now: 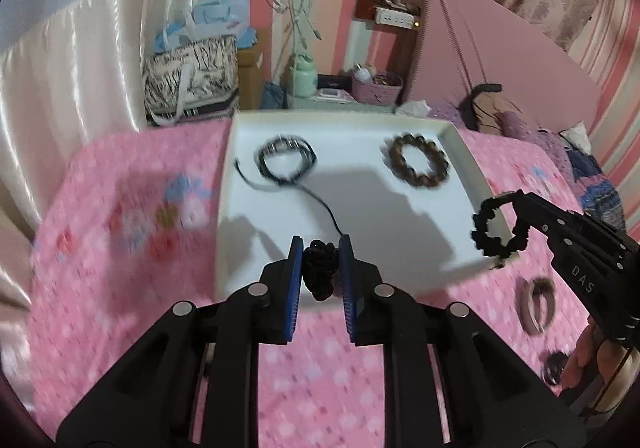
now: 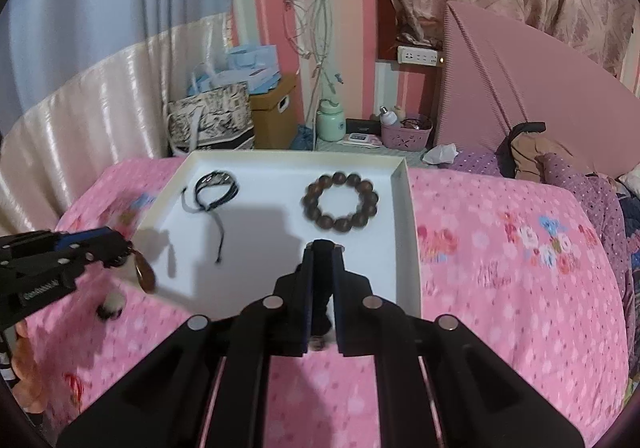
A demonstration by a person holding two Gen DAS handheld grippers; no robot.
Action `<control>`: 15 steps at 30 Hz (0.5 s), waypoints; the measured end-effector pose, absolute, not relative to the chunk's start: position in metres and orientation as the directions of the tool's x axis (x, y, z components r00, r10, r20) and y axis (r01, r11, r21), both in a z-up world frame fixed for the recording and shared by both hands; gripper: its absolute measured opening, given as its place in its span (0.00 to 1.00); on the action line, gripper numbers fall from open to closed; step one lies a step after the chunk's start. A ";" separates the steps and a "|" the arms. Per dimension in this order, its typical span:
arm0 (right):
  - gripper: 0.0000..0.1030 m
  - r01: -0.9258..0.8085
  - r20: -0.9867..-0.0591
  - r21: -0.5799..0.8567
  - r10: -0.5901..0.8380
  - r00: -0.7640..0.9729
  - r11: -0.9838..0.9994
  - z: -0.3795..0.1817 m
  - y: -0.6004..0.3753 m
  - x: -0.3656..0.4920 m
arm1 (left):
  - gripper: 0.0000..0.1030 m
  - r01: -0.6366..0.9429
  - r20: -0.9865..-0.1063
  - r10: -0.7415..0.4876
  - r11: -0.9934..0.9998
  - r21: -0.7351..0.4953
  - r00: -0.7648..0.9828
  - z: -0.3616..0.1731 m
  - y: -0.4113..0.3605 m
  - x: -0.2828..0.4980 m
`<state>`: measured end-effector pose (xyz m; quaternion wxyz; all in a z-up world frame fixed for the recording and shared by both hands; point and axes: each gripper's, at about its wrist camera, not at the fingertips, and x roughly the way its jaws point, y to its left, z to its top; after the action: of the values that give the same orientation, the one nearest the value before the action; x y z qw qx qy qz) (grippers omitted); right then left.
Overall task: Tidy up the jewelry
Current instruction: 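Carry the amber pendant and black scrunchie over the white tray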
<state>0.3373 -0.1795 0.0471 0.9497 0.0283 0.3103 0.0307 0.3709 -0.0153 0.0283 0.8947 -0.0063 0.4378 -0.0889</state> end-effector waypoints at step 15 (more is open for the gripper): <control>0.08 0.069 -0.693 -0.010 -0.057 0.719 0.998 -0.008 -0.198 0.411 | 0.16 0.081 -0.855 -0.054 0.997 -0.014 0.516 -0.042 -0.003 0.450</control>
<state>0.4106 -0.1979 -0.0079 0.9270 0.0082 0.3734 -0.0339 0.4499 -0.0034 -0.0421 0.8704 0.0138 0.4906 -0.0386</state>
